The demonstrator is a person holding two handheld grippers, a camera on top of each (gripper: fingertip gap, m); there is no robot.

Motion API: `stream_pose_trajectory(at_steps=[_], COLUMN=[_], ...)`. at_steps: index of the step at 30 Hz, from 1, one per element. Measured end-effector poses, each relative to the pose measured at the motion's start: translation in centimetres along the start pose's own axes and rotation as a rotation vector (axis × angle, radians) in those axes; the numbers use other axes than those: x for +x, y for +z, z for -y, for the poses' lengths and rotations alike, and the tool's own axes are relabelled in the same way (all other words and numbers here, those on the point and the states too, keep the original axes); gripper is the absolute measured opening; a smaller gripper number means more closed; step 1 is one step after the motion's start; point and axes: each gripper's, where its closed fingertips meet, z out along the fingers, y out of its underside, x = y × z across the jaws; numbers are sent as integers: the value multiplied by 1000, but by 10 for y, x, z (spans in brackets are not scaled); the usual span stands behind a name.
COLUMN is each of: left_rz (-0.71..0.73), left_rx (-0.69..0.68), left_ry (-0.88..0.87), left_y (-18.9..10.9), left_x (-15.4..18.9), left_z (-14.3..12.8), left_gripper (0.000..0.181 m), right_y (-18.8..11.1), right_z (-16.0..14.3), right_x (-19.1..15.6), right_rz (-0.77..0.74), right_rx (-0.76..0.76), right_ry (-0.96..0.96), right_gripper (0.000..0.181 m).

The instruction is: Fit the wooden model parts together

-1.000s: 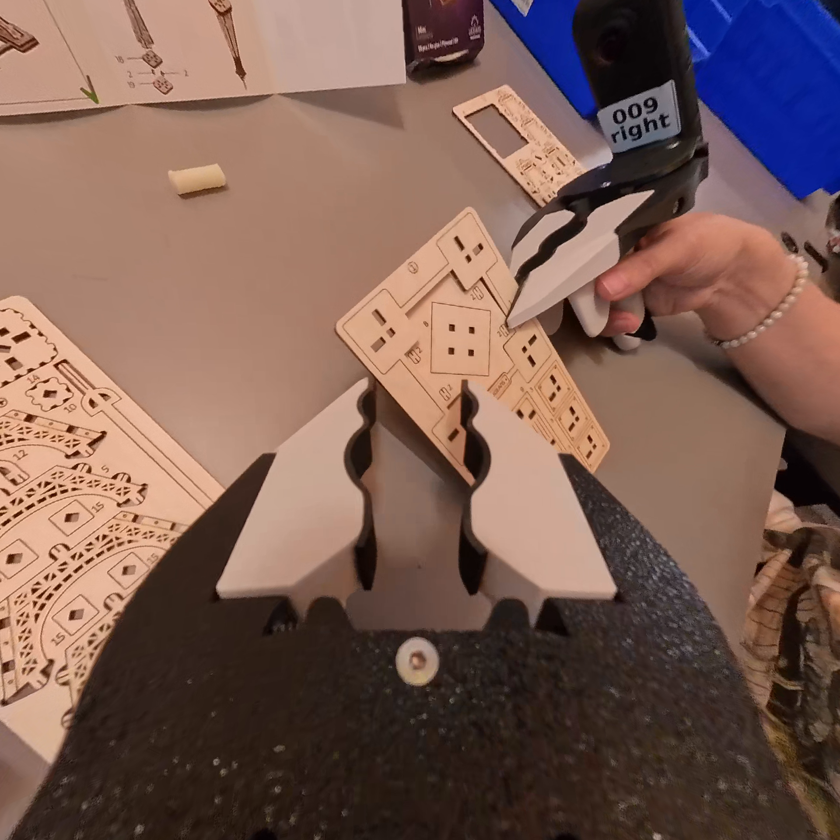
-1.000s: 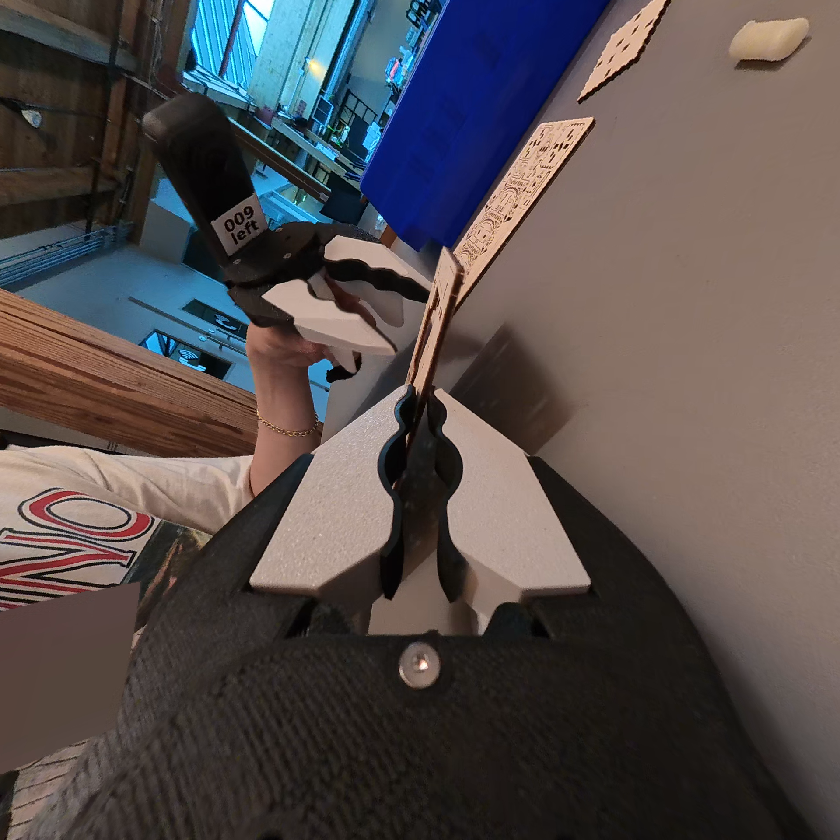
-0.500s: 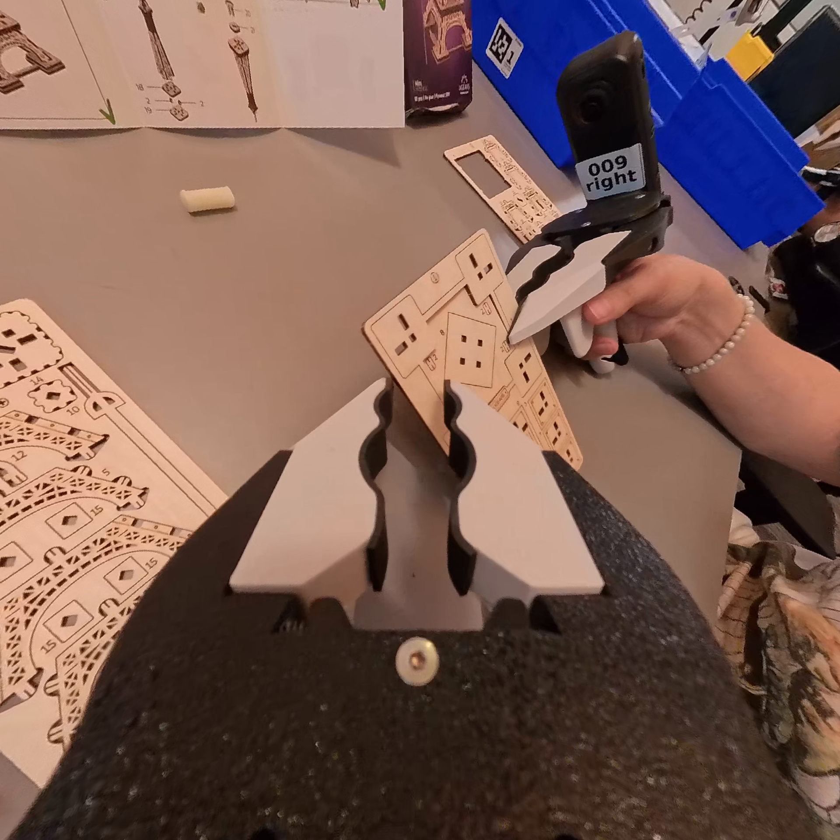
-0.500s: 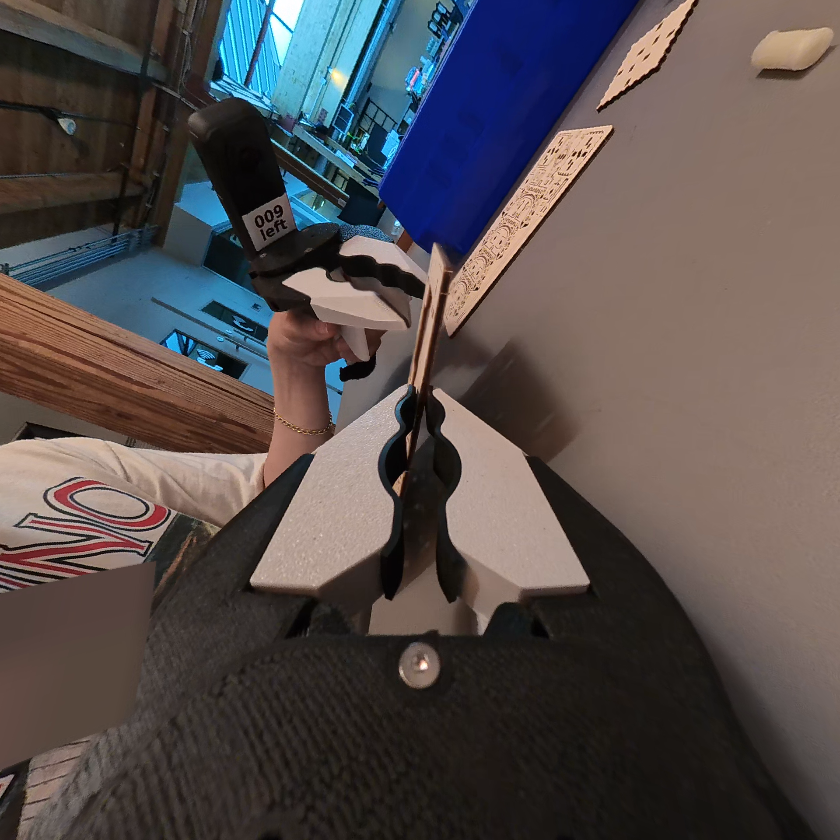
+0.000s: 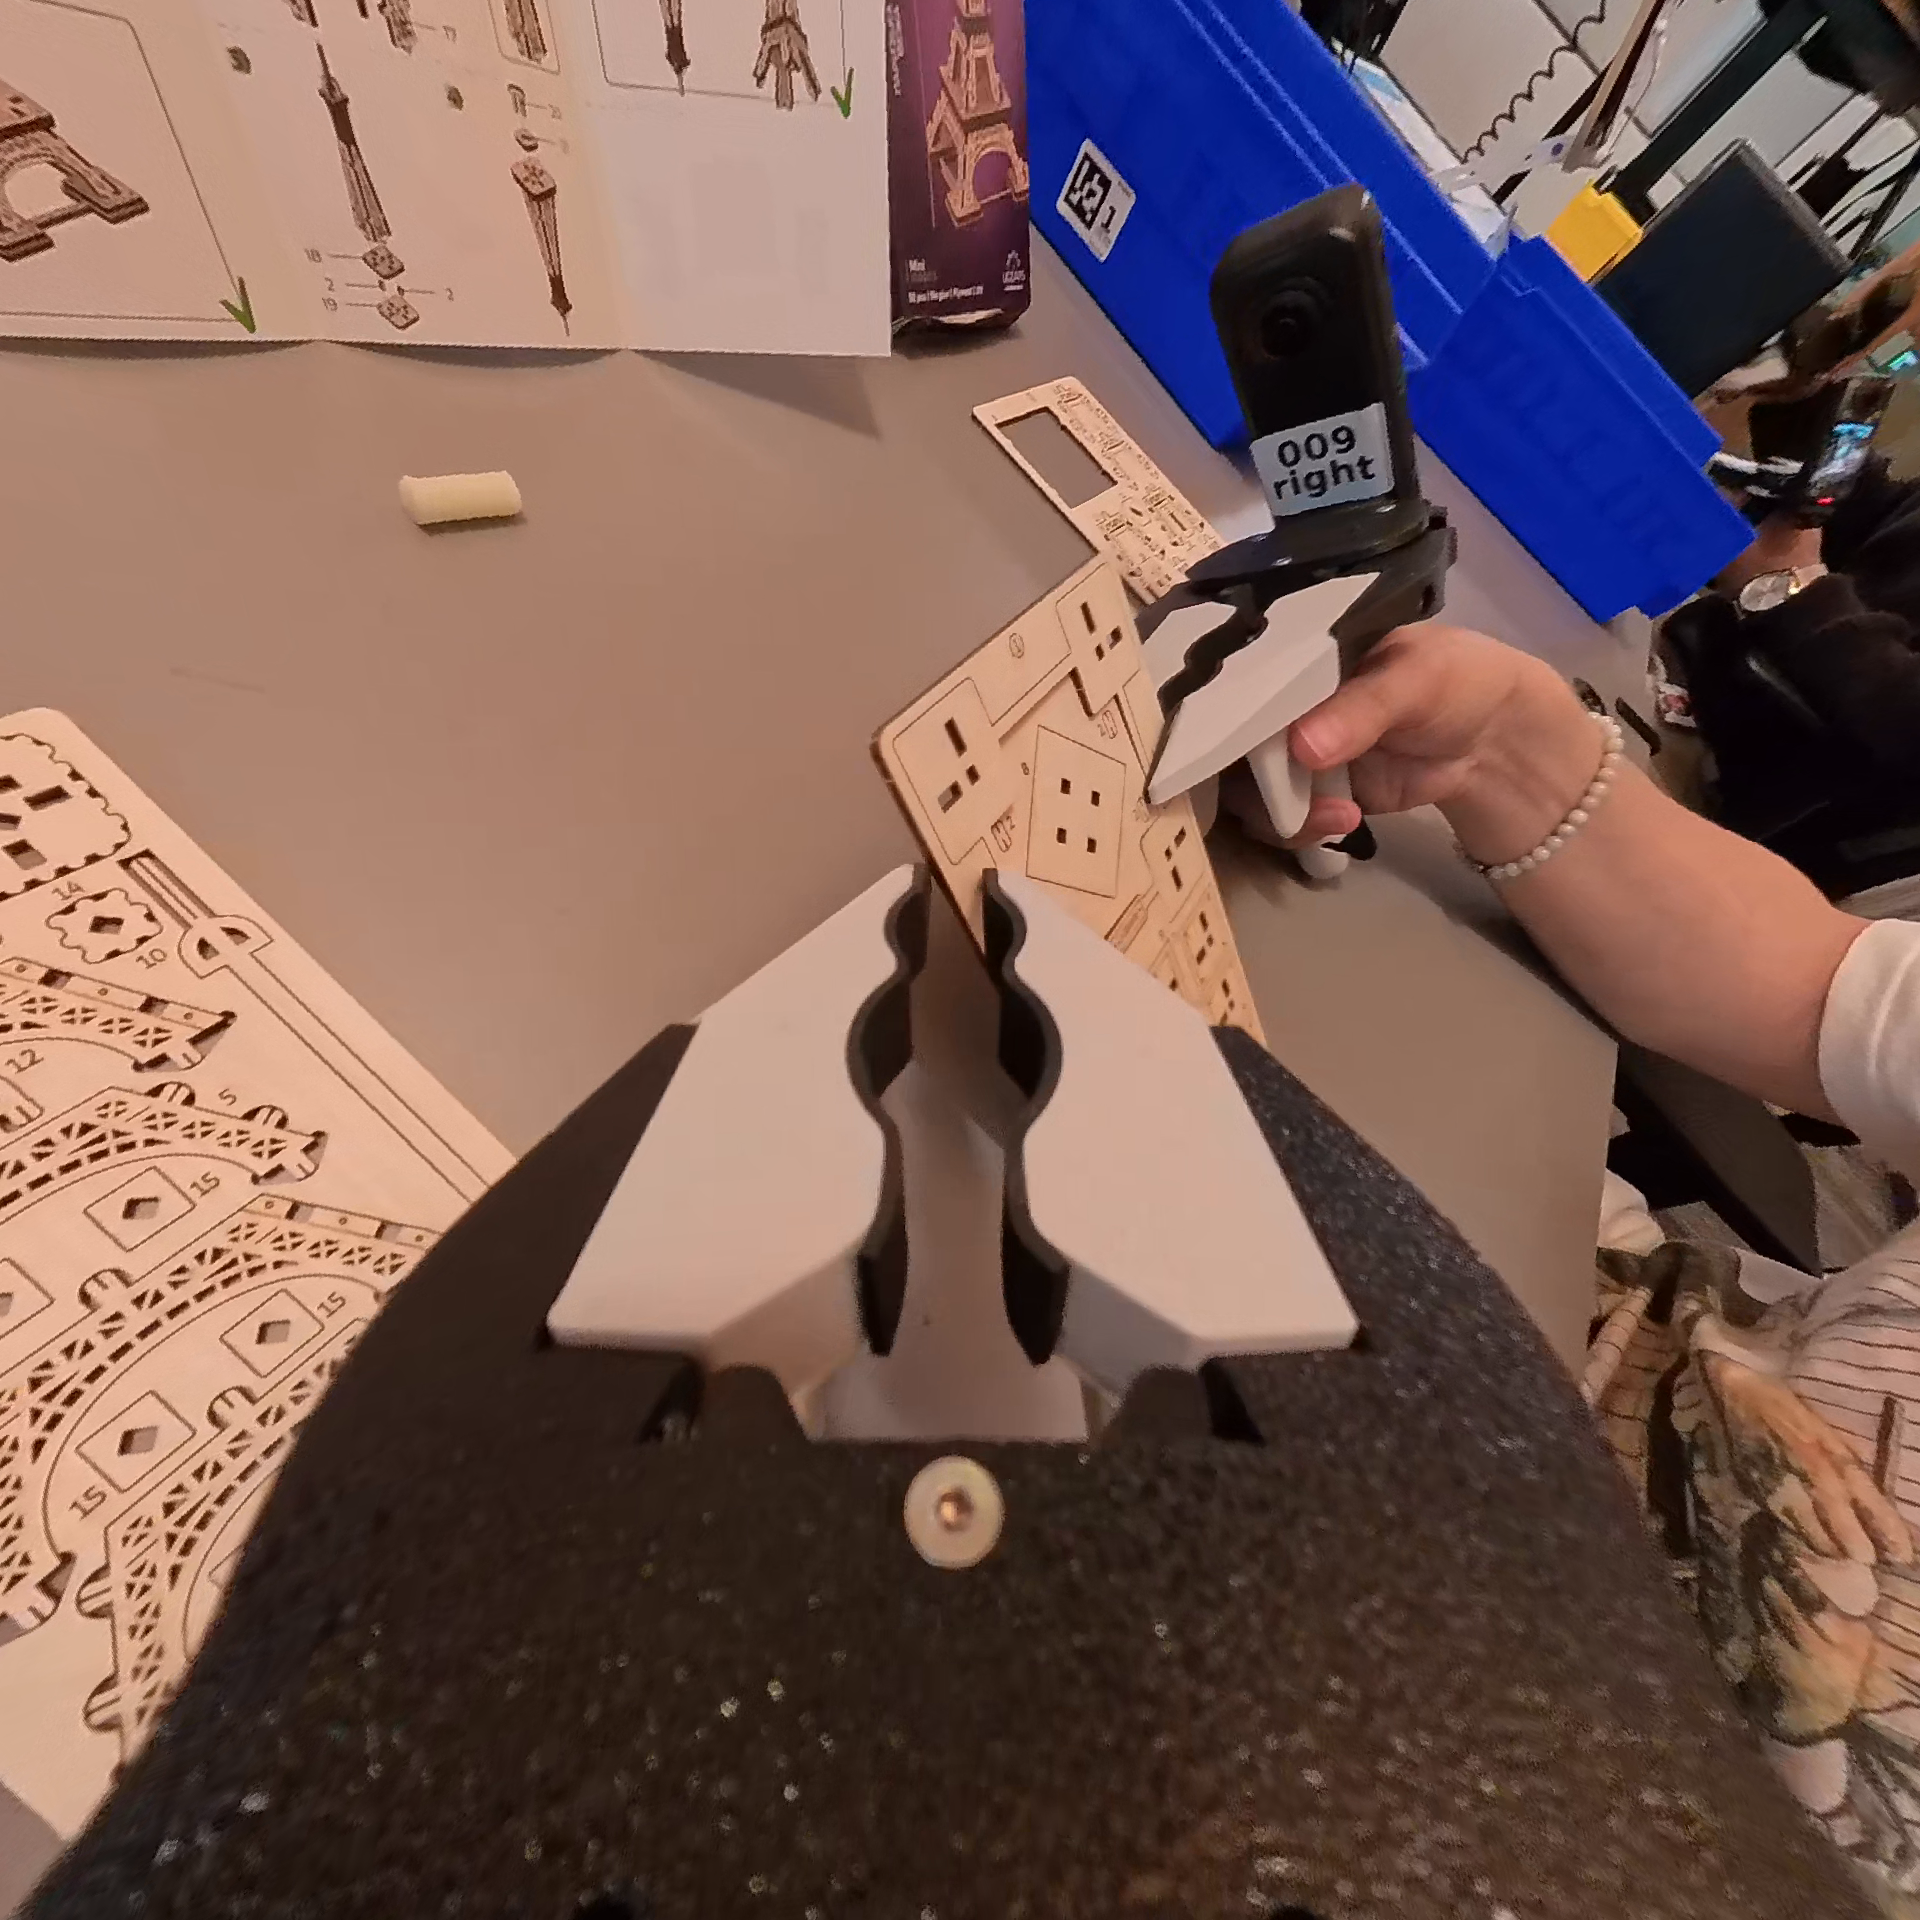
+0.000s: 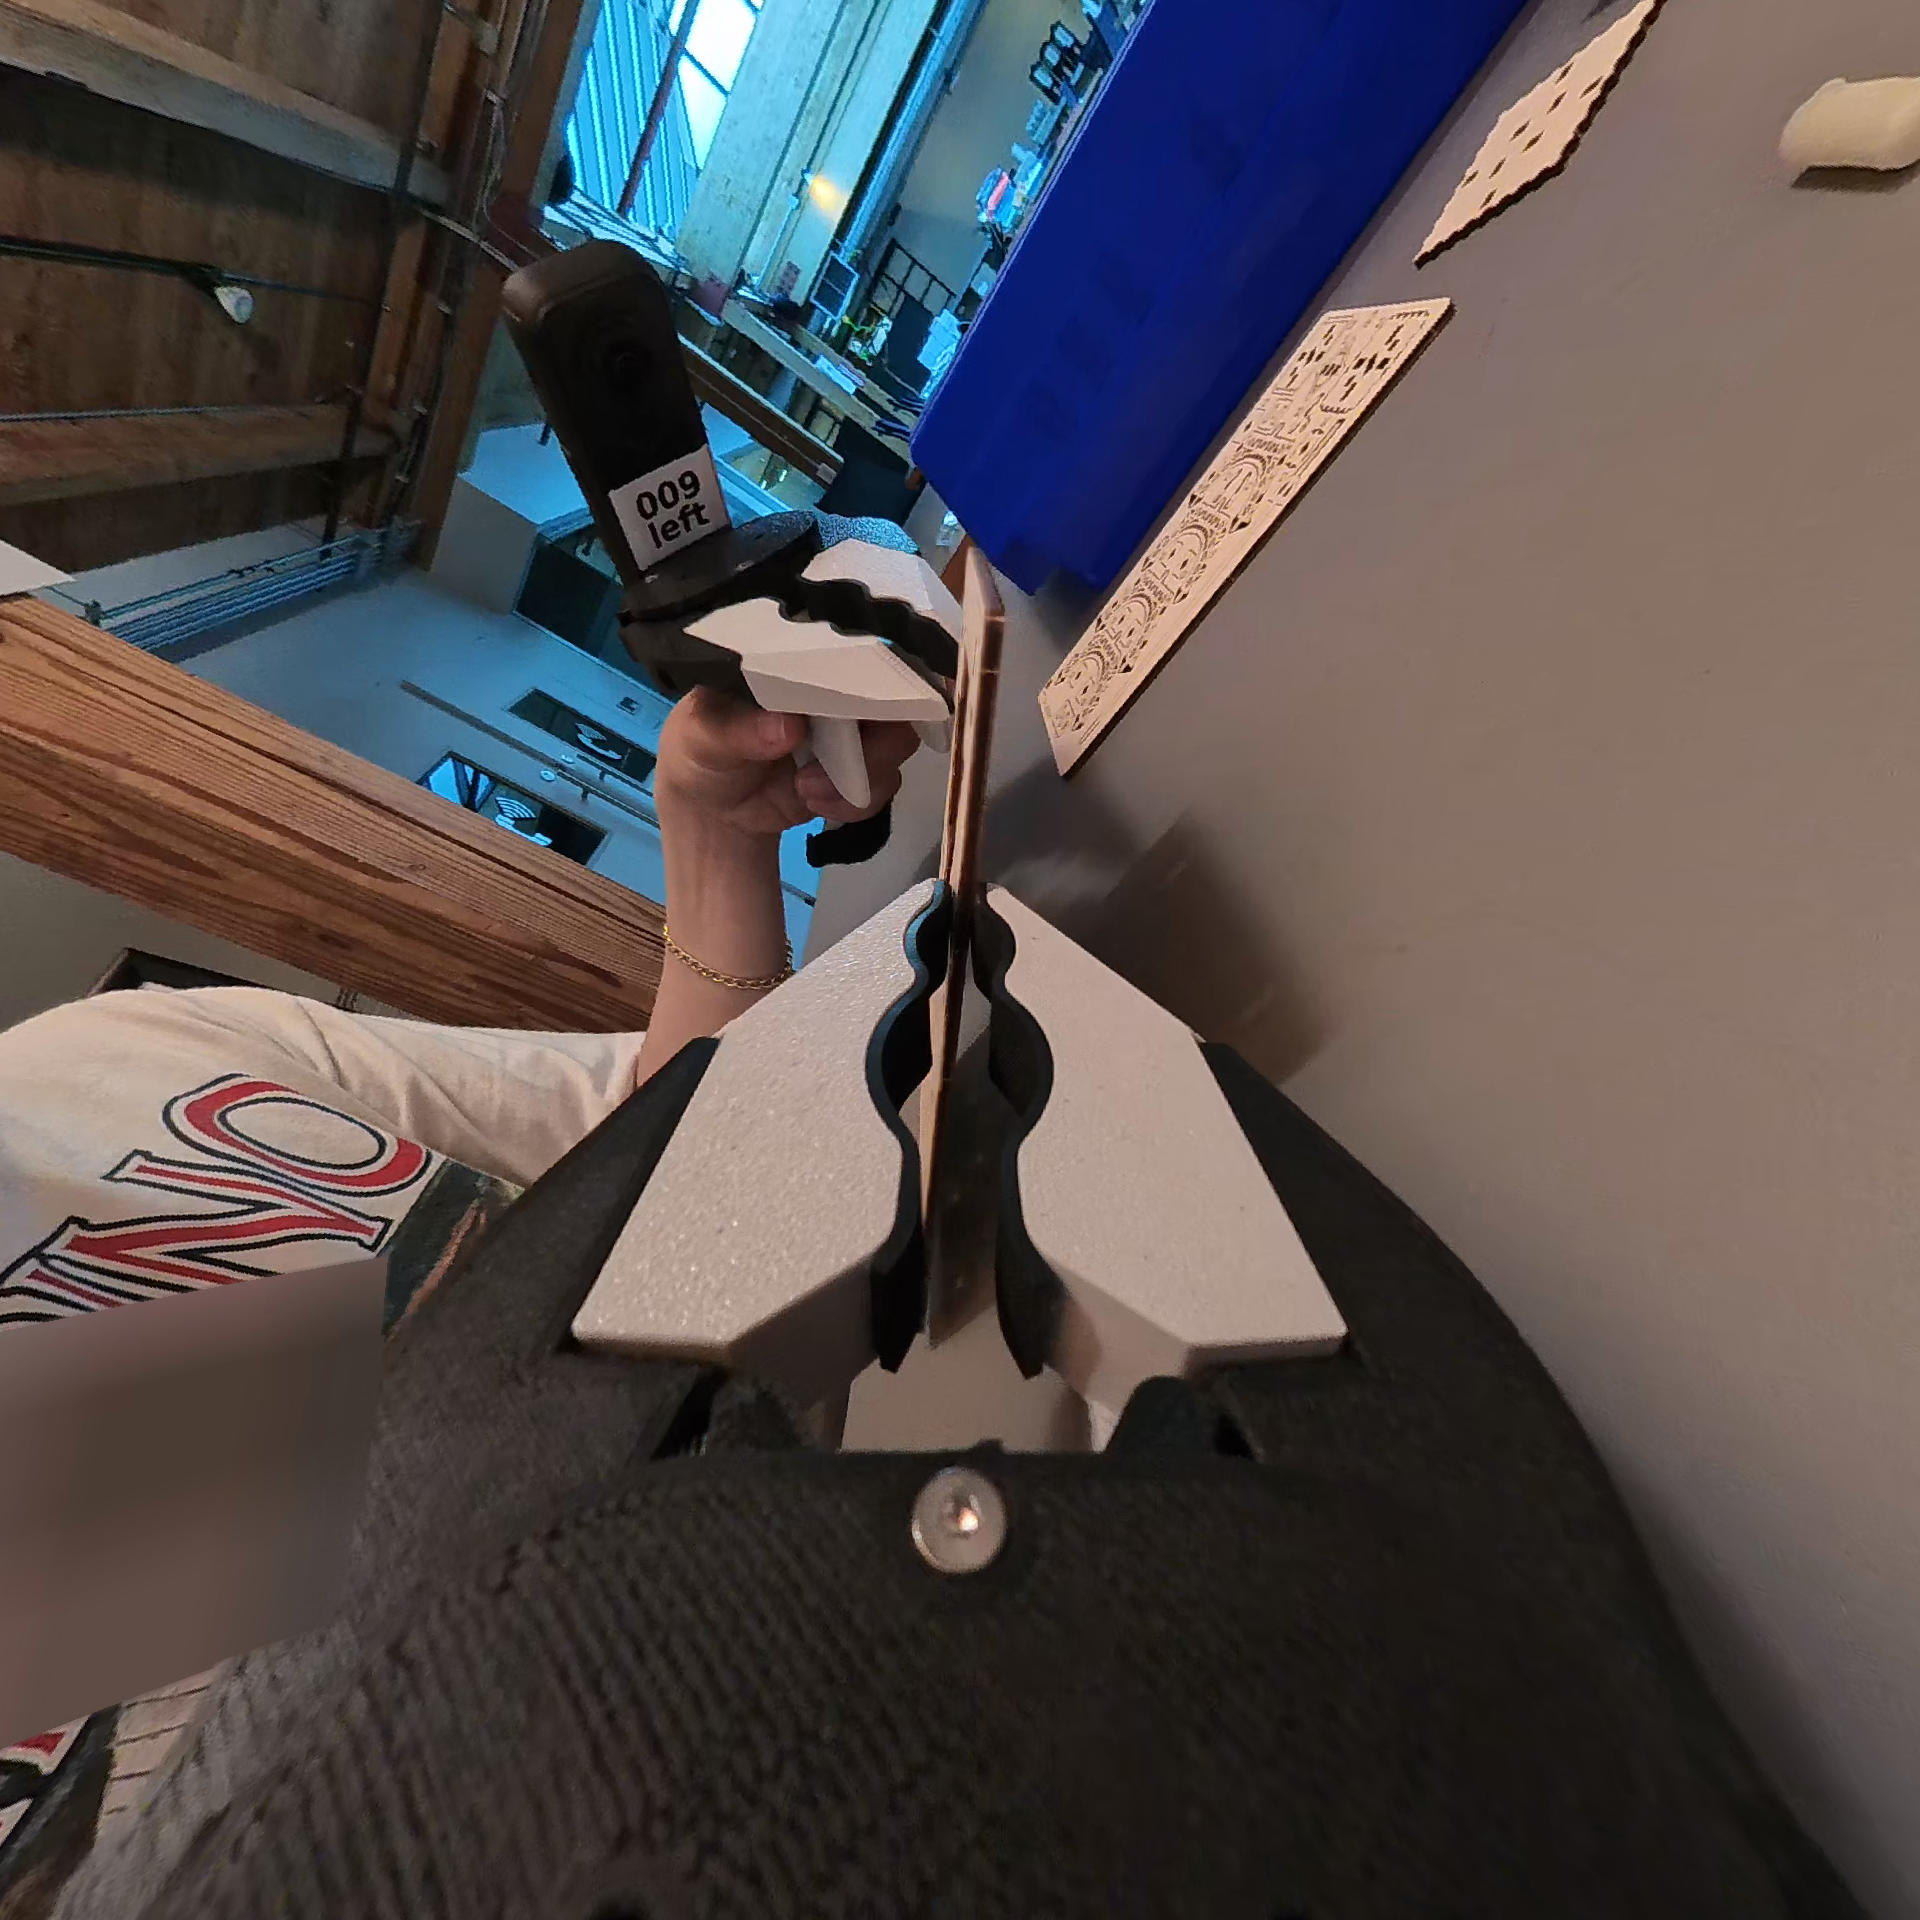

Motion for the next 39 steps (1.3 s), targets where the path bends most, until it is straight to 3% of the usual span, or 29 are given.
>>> stream_pose_trajectory(at_steps=[17, 22, 26, 39], left_rz=[-92, -40, -60, -116], left_rx=[45, 67, 126, 119], left_ry=[-56, -78, -116, -94], left_y=[-5, -6, -10, -2], left_x=[8, -1, 0, 14], left_z=[6, 9, 18, 18], left_gripper=[5, 24, 27, 11], right_y=[-2, -2, -1, 2], right_z=[0, -1, -3, -8], right_x=[-9, -10, -10, -14], right_rz=[58, 63, 66, 78], right_rx=[-1, -5, -18, -49], right_ry=[-7, -10, -13, -39], right_gripper=[1, 1, 1, 1])
